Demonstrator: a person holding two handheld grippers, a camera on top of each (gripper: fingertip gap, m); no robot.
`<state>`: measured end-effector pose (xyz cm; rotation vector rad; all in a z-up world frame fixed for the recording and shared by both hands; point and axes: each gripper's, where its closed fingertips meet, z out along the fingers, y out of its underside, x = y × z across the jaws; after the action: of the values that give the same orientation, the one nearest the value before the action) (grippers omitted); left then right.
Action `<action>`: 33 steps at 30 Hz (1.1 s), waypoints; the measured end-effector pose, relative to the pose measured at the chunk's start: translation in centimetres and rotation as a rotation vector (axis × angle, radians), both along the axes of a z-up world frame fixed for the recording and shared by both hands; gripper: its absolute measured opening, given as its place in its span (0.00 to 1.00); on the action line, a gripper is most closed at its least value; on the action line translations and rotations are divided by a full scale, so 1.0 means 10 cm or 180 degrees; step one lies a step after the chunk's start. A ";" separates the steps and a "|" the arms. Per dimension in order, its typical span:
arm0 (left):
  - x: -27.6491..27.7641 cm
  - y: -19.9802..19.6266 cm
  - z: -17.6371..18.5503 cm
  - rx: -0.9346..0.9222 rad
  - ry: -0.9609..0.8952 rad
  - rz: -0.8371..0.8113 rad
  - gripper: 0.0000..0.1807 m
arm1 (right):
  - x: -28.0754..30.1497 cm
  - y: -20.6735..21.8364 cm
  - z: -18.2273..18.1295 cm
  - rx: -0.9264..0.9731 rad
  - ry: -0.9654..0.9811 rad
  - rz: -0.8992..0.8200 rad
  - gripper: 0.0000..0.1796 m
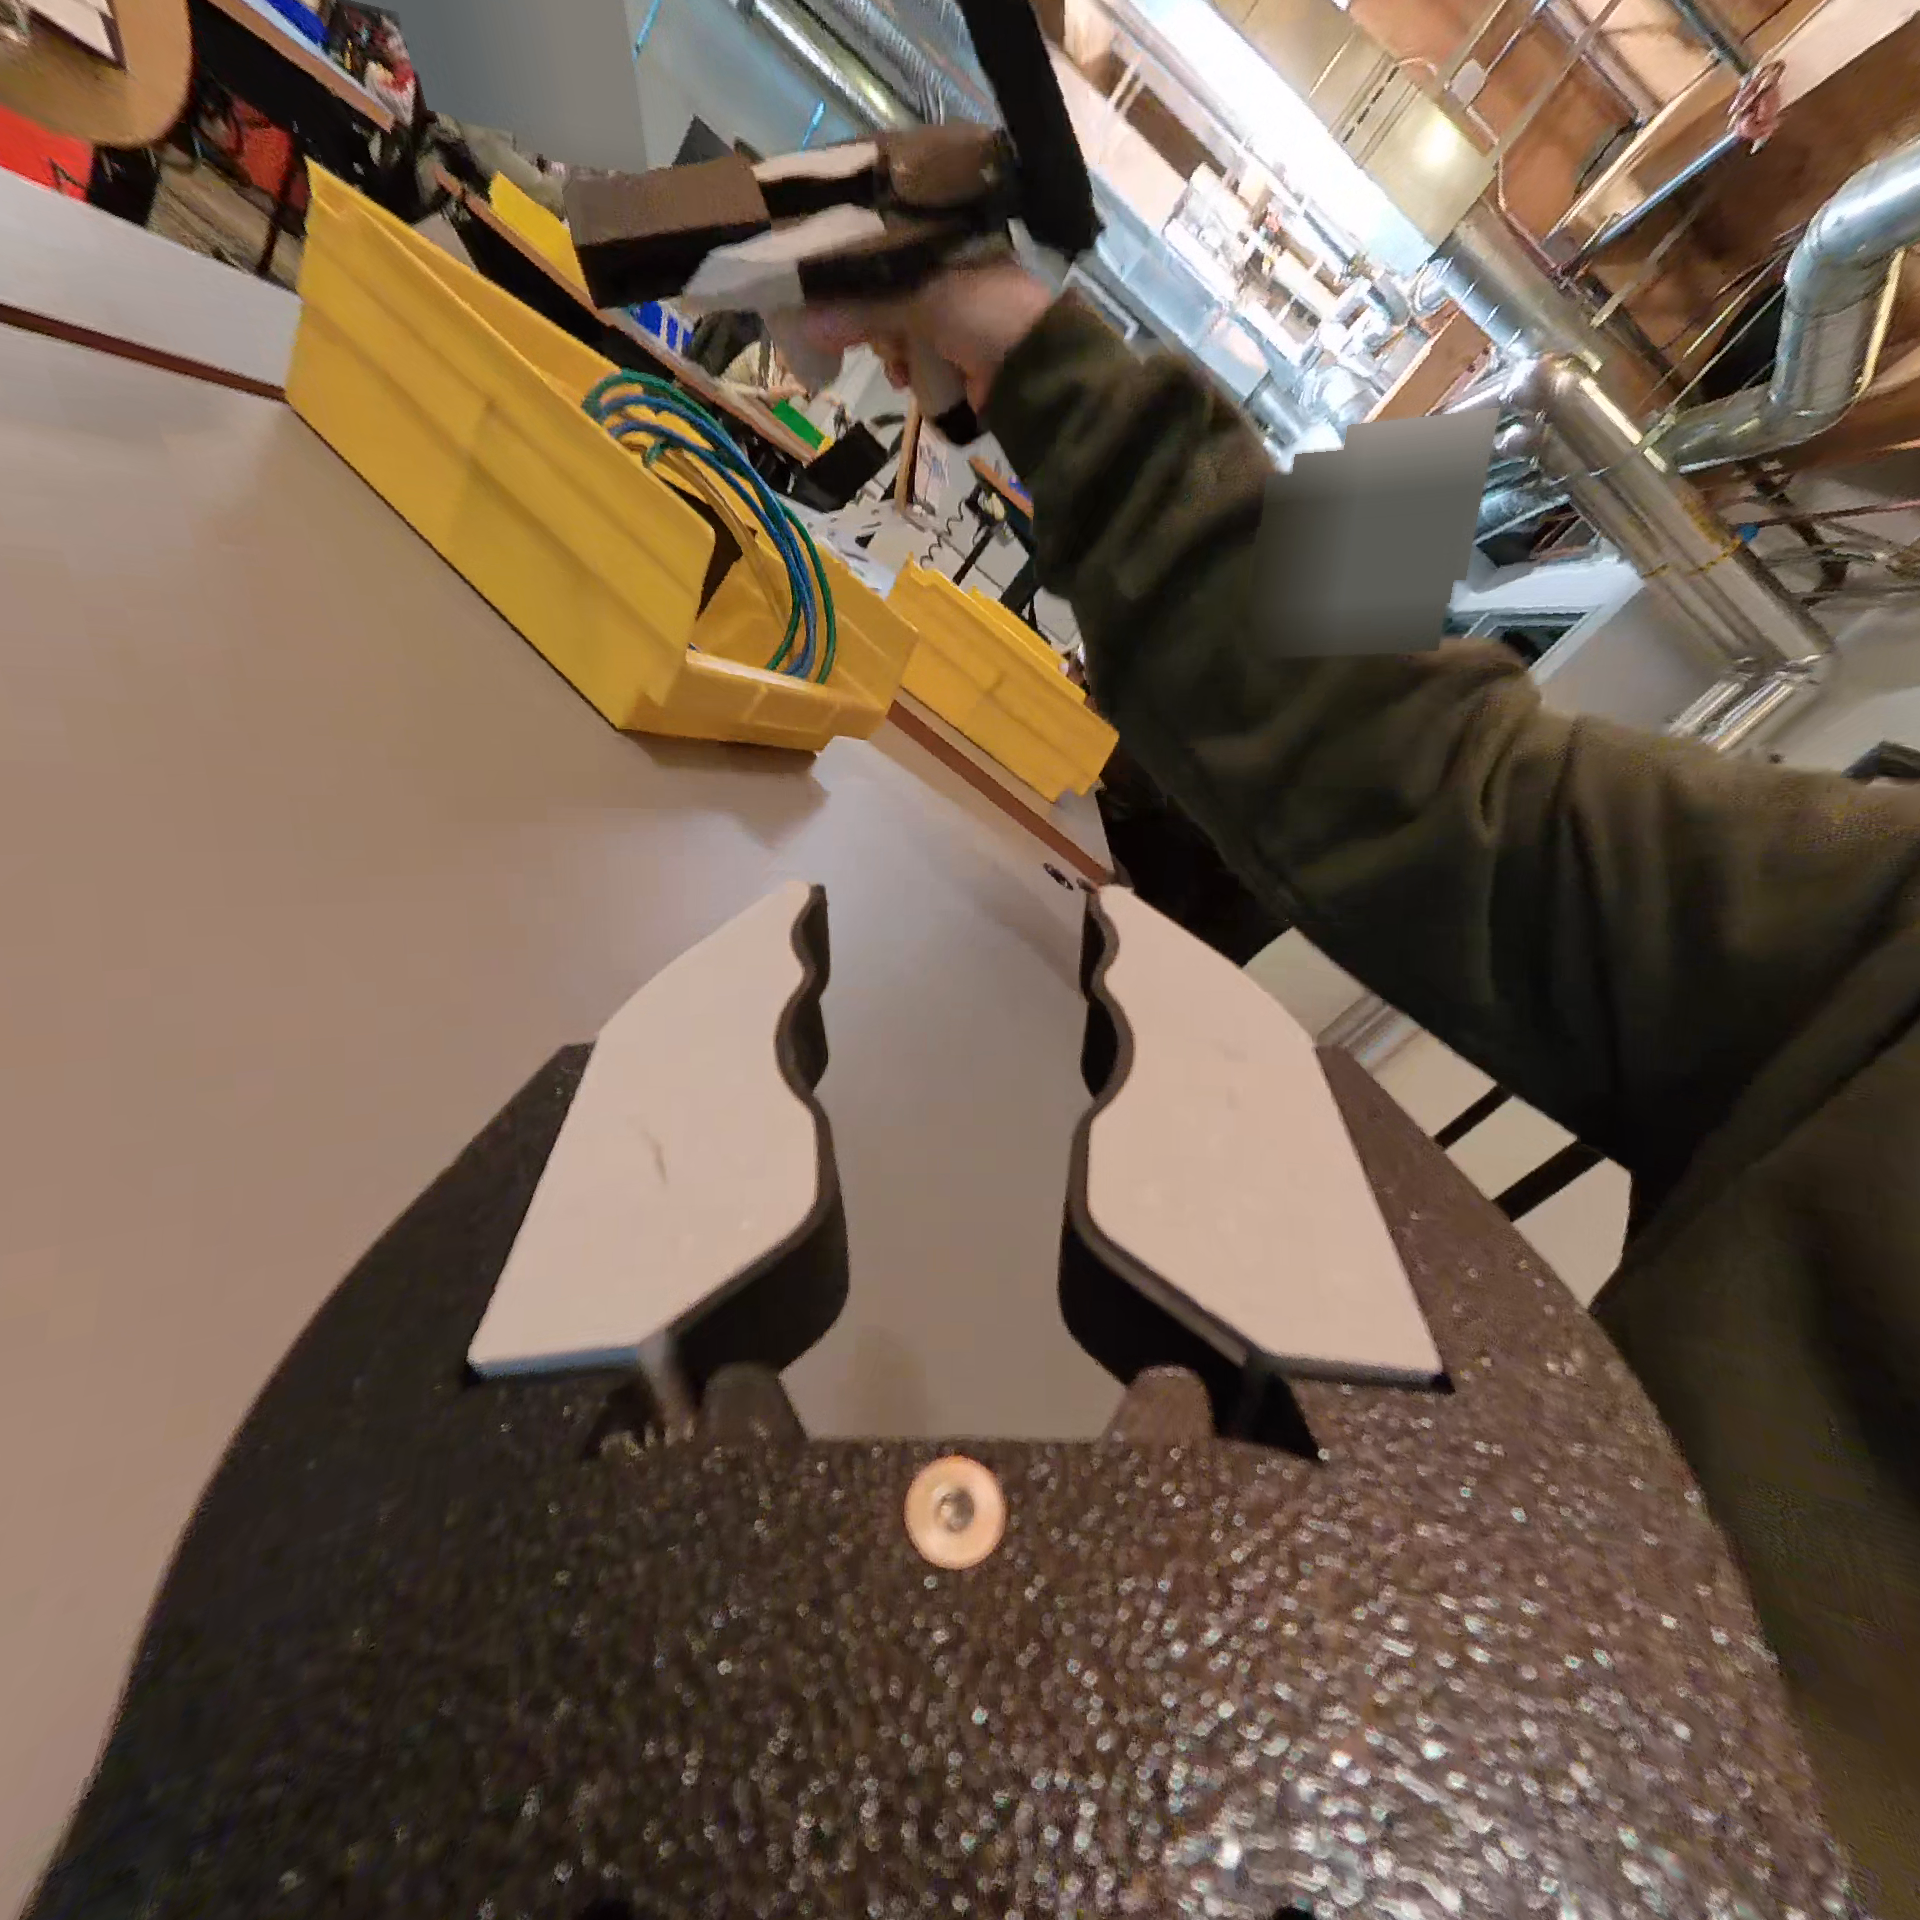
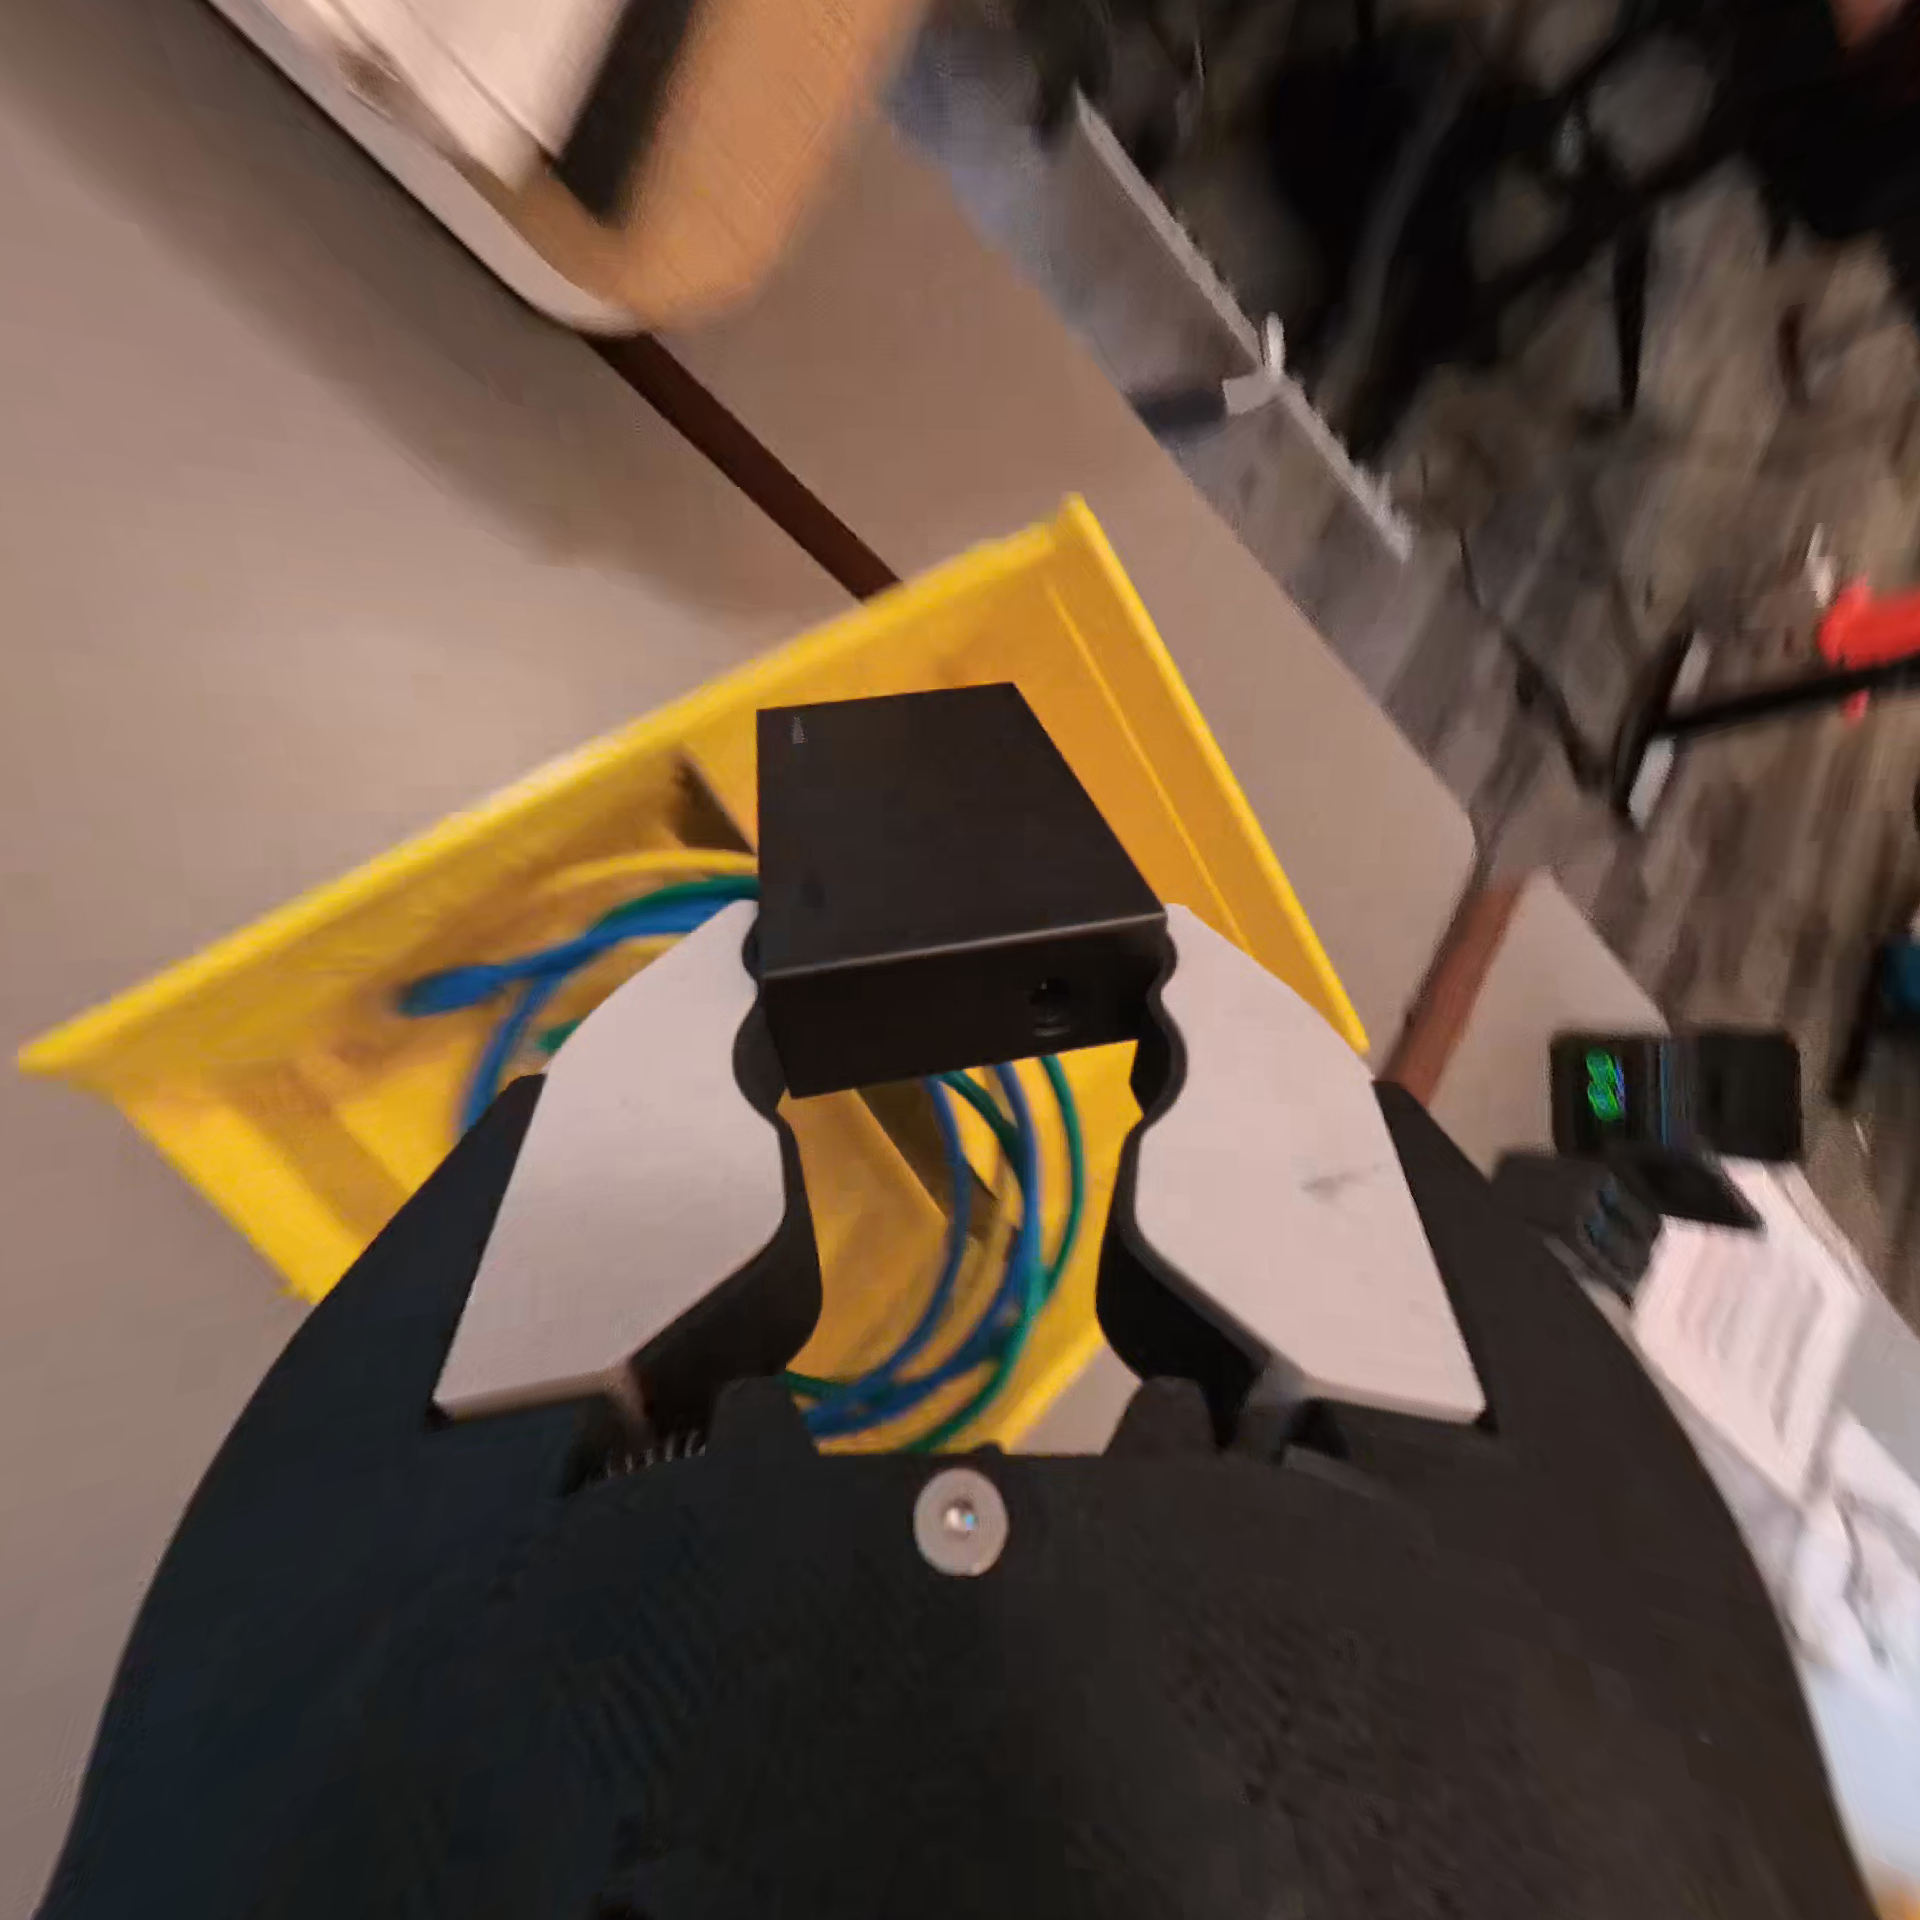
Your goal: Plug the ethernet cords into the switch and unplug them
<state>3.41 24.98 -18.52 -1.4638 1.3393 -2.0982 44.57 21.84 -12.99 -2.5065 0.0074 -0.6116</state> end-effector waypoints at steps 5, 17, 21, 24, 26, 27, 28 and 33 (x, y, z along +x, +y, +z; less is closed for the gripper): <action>0.06 -0.11 -0.10 0.0249 0.0138 -0.0012 0.24 | 0.72 -0.17 -0.11 -0.0894 -0.0516 -0.0487 0.37; 0.50 -0.30 -0.11 0.0958 0.0296 0.0321 0.28 | 0.81 -0.19 -0.11 -0.0581 -0.0678 -0.0236 0.45; 0.89 -0.28 -0.04 0.1873 0.0455 0.0647 0.36 | 0.30 -0.66 0.16 0.0203 -0.0373 -0.0432 0.50; 1.24 -0.26 0.16 0.2163 0.0348 0.0976 0.37 | -0.38 -1.13 0.10 0.0973 0.0077 -0.0500 0.51; 1.46 -0.38 0.29 0.2120 0.0237 0.0872 0.33 | -0.78 -1.47 -0.03 0.1459 0.0236 -0.0624 0.50; 1.59 -0.42 0.31 0.2150 0.0253 0.0829 0.33 | -0.95 -1.61 -0.13 0.1629 0.0286 -0.0684 0.50; 1.72 -0.46 0.29 0.2213 0.0320 0.0778 0.36 | -1.09 -1.73 -0.26 0.1716 0.0332 -0.0703 0.50; 2.31 -0.49 0.04 0.2521 0.1068 0.0764 0.50 | -1.25 -2.09 -0.81 0.1596 0.0458 -0.0966 0.53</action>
<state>26.56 20.11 -18.17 -1.5154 1.7204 -0.9946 32.08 0.96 -21.08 -2.0633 0.5364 -0.4725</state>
